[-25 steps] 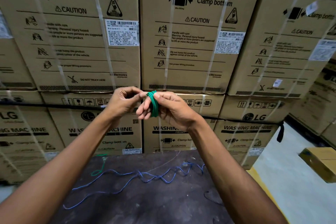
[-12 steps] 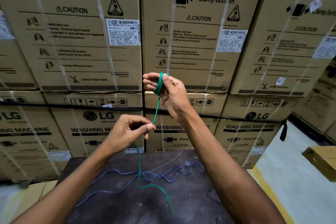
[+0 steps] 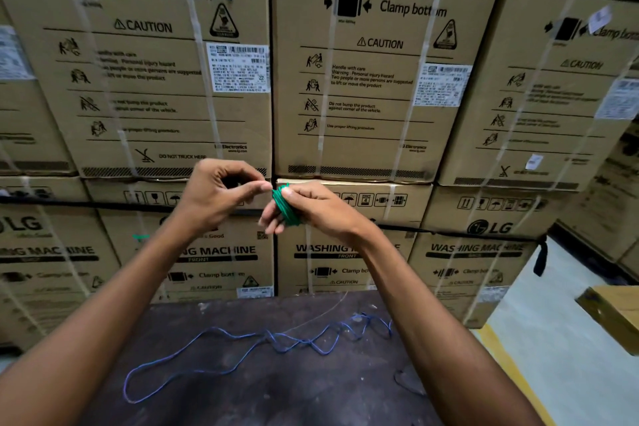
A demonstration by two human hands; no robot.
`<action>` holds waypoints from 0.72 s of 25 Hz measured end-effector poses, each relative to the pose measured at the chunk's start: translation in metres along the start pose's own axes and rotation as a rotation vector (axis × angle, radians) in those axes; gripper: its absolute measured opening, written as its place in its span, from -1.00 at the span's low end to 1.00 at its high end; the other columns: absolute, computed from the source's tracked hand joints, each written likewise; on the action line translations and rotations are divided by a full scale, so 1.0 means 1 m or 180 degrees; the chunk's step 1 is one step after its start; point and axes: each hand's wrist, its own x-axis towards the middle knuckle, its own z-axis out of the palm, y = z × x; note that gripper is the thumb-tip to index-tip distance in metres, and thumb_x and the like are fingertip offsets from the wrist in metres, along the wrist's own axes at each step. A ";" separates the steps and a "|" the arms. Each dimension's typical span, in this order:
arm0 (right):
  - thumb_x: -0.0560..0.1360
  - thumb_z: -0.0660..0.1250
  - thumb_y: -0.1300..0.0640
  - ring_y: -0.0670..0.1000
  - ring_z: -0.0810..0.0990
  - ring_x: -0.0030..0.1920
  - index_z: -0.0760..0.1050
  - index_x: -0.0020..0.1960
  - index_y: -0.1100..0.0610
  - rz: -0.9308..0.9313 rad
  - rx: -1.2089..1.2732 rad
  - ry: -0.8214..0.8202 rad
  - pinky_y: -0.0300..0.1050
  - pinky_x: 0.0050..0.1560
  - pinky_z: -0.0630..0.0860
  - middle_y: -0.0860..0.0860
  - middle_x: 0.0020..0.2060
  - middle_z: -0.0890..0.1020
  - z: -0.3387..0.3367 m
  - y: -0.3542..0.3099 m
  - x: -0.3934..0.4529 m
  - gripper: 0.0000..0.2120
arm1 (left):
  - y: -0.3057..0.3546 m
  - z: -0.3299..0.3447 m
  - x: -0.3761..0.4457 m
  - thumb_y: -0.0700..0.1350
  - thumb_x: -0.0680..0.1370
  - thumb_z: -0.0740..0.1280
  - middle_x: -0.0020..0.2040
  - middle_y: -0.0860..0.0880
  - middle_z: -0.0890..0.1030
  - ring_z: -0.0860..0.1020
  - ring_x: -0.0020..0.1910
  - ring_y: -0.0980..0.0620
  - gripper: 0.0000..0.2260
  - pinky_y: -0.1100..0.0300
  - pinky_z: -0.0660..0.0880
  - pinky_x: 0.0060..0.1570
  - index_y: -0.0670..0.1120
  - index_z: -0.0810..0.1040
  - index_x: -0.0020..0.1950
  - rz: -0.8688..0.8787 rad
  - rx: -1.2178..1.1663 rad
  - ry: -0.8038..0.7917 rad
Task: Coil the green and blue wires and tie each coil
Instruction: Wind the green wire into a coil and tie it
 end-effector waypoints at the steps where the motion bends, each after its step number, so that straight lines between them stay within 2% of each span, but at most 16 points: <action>1: 0.75 -0.01 0.17 0.22 0.63 -0.01 0.49 0.13 0.52 -0.0011 0.0135 -0.0061 -0.04 0.05 0.58 0.46 0.06 0.61 0.000 -0.003 -0.001 -0.55 | -0.001 0.000 0.006 -0.13 0.41 0.54 -0.24 -0.13 0.70 0.58 -0.39 0.08 -0.89 0.18 0.54 -0.35 -0.15 0.71 -0.16 -0.0011 -0.0112 0.0007; 3: 0.75 -0.02 0.17 0.21 0.63 -0.04 0.51 0.12 0.48 0.0012 0.0356 -0.0259 -0.04 0.04 0.56 0.45 0.05 0.60 -0.002 -0.007 -0.004 -0.56 | -0.006 -0.001 0.015 -0.17 0.37 0.56 -0.26 -0.15 0.69 0.56 -0.40 0.08 -0.85 0.23 0.54 -0.36 -0.23 0.69 -0.19 -0.0049 -0.0266 -0.0011; 6: 0.74 -0.03 0.19 0.13 0.68 -0.08 0.52 0.10 0.41 0.0063 0.0733 -0.0581 -0.09 0.02 0.59 0.35 0.03 0.62 -0.005 -0.015 -0.012 -0.59 | -0.017 -0.001 0.019 -0.18 0.39 0.53 -0.33 0.02 0.68 0.55 -0.39 0.12 -0.90 0.32 0.51 -0.35 -0.18 0.66 -0.19 -0.0209 -0.0569 0.0087; 8: 0.73 -0.02 0.20 0.11 0.70 -0.08 0.52 0.11 0.41 -0.0039 0.1062 -0.0615 -0.10 0.03 0.62 0.33 0.01 0.64 -0.002 -0.019 -0.013 -0.61 | -0.023 0.007 0.015 -0.17 0.44 0.49 -0.30 0.05 0.69 0.57 -0.34 0.12 -0.93 0.32 0.52 -0.29 -0.17 0.67 -0.14 -0.0315 -0.0738 0.0068; 10: 0.72 0.01 0.20 0.10 0.71 -0.04 0.53 0.15 0.41 -0.0246 0.1450 -0.0397 -0.09 0.07 0.64 0.32 0.03 0.65 0.003 -0.022 -0.008 -0.61 | -0.026 0.021 0.005 -0.23 0.50 0.44 -0.23 0.00 0.71 0.62 -0.26 0.10 -0.95 0.31 0.57 -0.22 -0.14 0.70 -0.09 -0.0495 -0.1010 0.0010; 12: 0.73 0.01 0.17 0.11 0.70 0.05 0.54 0.24 0.37 -0.0576 0.1736 -0.0057 -0.04 0.12 0.61 0.28 0.12 0.66 0.006 -0.025 -0.001 -0.61 | -0.027 0.037 -0.006 -0.29 0.56 0.39 -0.22 -0.06 0.72 0.61 -0.29 0.09 -0.84 0.31 0.57 -0.27 -0.09 0.74 -0.04 -0.0783 -0.1295 0.0011; 14: 0.74 0.00 0.17 0.11 0.67 0.14 0.48 0.33 0.39 -0.0927 0.1884 0.0302 -0.05 0.18 0.59 0.27 0.25 0.61 0.004 -0.030 0.006 -0.60 | -0.028 0.051 -0.021 -0.22 0.60 0.36 -0.28 -0.12 0.70 0.45 -0.45 0.10 -0.86 0.32 0.38 -0.46 -0.12 0.74 0.01 -0.0860 -0.1130 -0.0158; 15: 0.74 -0.01 0.18 0.12 0.66 0.17 0.45 0.35 0.42 -0.1064 0.1901 0.0489 -0.07 0.22 0.58 0.29 0.30 0.58 0.002 -0.032 0.010 -0.60 | -0.028 0.057 -0.029 -0.18 0.61 0.37 -0.31 -0.14 0.69 0.40 -0.48 0.11 -0.86 0.31 0.31 -0.49 -0.15 0.73 0.03 -0.0812 -0.1014 -0.0269; 18: 0.74 0.00 0.20 0.18 0.61 0.24 0.40 0.39 0.45 -0.1202 0.1565 0.1035 -0.04 0.30 0.54 0.37 0.38 0.48 -0.004 -0.027 0.022 -0.61 | -0.023 0.063 -0.049 -0.17 0.61 0.37 -0.37 -0.11 0.66 0.53 -0.39 0.09 -0.84 0.28 0.46 -0.27 -0.18 0.74 0.03 -0.0731 -0.0998 -0.0451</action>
